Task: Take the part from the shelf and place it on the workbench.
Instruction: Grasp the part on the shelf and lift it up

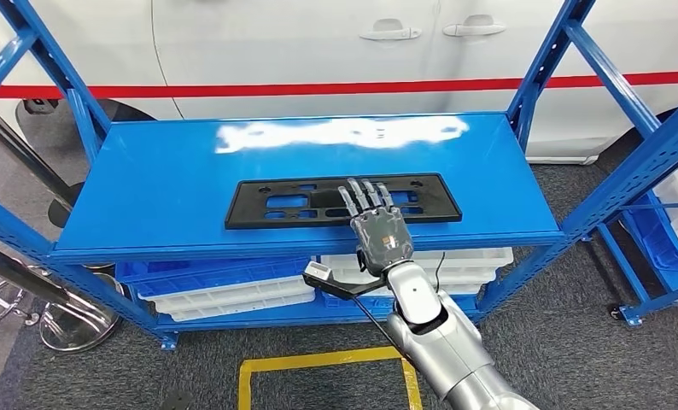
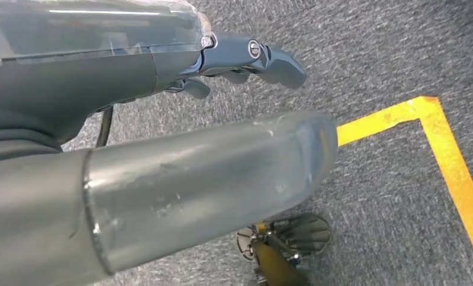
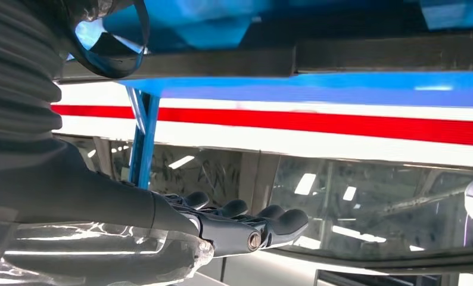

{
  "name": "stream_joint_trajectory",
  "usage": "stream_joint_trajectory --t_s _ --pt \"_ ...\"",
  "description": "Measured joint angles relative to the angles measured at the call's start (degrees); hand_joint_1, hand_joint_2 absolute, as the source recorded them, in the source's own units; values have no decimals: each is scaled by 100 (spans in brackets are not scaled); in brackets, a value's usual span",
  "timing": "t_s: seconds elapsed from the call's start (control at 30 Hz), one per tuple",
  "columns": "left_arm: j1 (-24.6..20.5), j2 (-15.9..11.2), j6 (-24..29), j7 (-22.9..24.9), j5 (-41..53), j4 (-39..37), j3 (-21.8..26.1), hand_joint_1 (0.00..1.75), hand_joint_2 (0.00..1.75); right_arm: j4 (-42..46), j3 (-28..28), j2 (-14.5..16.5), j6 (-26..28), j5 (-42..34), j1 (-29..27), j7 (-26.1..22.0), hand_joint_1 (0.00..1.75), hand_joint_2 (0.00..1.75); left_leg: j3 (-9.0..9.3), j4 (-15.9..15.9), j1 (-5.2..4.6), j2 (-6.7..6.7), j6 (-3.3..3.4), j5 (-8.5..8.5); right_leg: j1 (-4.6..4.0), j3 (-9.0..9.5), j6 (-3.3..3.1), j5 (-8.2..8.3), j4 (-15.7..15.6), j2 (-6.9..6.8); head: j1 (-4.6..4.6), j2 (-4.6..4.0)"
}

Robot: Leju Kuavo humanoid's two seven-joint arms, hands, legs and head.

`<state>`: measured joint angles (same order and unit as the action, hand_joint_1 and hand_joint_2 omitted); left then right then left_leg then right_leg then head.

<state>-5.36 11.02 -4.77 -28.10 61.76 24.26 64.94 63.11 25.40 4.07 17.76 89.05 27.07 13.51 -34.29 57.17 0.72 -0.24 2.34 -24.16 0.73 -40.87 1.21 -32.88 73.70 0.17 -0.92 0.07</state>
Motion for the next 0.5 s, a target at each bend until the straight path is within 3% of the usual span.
stream_joint_trajectory --t_s 0.07,0.13,0.3,0.37,0.43,0.47,0.5 --pt "3 4 -1 -1 3 0 -2 0 0 -1 0 0 31 0 -2 -13 0 175 14 46 4 -9 -35 -43 29 279 1 449 -708 -9 0 1" --pt "0 7 1 -2 4 1 -4 0 0 -1 4 3 61 0 -1 -16 0 175 6 105 -9 -16 -95 -92 18 545 -30 699 -1323 -11 1 1" --pt "-3 6 12 -8 5 11 -4 0 0 2 54 9 70 0 0 -14 0 175 -26 214 9 -8 -245 -200 -5 610 -184 718 -1466 7 1 0" --pt "-3 10 15 -15 2 13 -7 0 0 3 65 13 69 0 0 -14 0 175 -238 700 22 -4 -287 -491 11 638 -244 726 -1496 -9 2 0" --pt "6 14 16 -19 -3 13 -8 0 0 2 78 13 64 0 -6 -14 0 175 -593 1445 27 -4 -315 -813 -1 639 -267 719 -1495 -16 2 -1" --pt "13 13 17 -19 -5 13 -7 0 0 2 91 13 62 0 -11 -14 0 175 -709 1677 29 -4 -321 -863 -7 641 -271 716 -1493 -15 2 -1" --pt "17 11 18 -19 -5 13 -7 0 0 1 105 13 60 0 -14 -14 0 175 -729 1703 29 -4 -321 -803 -9 646 -271 712 -1492 -13 2 -1"
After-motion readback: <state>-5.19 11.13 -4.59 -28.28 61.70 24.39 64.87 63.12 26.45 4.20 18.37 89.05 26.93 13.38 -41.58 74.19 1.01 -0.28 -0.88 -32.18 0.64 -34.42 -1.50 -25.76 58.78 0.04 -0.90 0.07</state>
